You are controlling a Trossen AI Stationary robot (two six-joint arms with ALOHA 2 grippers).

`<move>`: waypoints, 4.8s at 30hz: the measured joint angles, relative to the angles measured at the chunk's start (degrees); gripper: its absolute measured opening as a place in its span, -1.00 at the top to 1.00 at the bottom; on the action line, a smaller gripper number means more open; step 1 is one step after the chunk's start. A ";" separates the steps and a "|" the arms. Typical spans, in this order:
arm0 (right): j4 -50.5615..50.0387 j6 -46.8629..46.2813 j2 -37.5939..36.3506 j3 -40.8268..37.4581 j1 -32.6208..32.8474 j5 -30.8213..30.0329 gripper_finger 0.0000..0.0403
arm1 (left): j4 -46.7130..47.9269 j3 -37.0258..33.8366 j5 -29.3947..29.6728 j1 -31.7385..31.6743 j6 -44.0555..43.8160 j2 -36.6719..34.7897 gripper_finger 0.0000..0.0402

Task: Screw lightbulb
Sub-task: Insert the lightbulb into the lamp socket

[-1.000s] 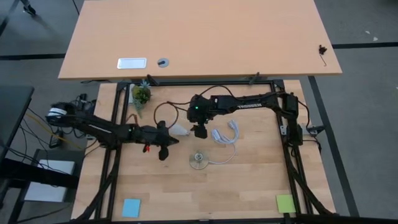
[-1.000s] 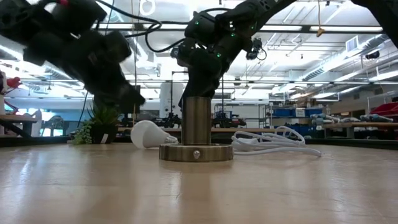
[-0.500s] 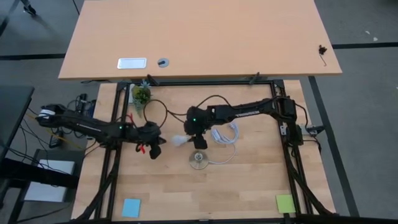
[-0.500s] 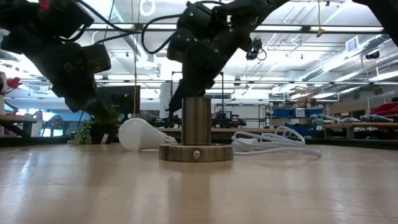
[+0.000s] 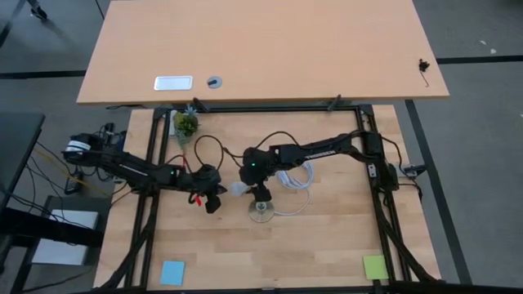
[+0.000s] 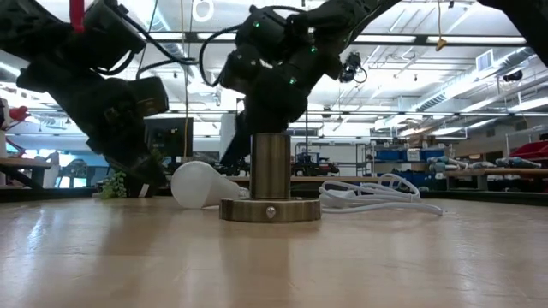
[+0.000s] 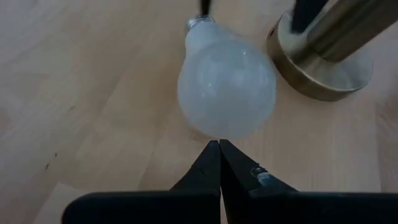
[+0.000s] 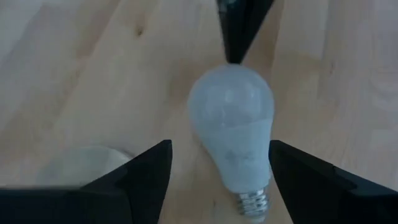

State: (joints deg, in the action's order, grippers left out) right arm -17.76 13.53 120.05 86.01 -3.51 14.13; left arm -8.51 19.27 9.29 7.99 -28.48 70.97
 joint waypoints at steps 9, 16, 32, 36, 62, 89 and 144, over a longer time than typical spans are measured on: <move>1.30 3.67 1.78 -0.08 -0.84 -2.67 -0.39 | -2.51 -0.06 1.53 -0.07 2.89 -0.04 1.00; 3.44 6.51 1.79 -0.08 -1.97 -1.48 -0.38 | -3.80 -0.05 4.05 -0.16 5.34 -0.04 1.00; 5.65 7.52 4.67 -0.06 -2.34 0.66 -0.33 | -4.24 -0.01 4.37 -1.70 5.98 -0.03 1.00; 5.56 7.47 4.67 -0.06 -2.34 0.66 -0.31 | -4.99 -0.02 4.36 -1.70 6.08 -0.04 1.00; -1.68 7.49 4.52 6.19 -2.23 -0.85 -0.13 | -12.25 1.80 9.34 -2.36 19.35 -15.12 1.00; 12.97 -5.69 -20.30 -9.36 3.36 0.53 0.21 | -16.08 1.86 10.33 -2.36 31.26 -26.94 1.00; 13.64 -34.29 -22.71 -32.76 -0.88 -11.47 -0.05 | -26.54 1.88 9.98 -2.36 29.22 -9.08 1.00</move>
State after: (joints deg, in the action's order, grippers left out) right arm -4.12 -20.77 97.34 53.25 -4.39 2.66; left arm -35.05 21.15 19.27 5.63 0.74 61.89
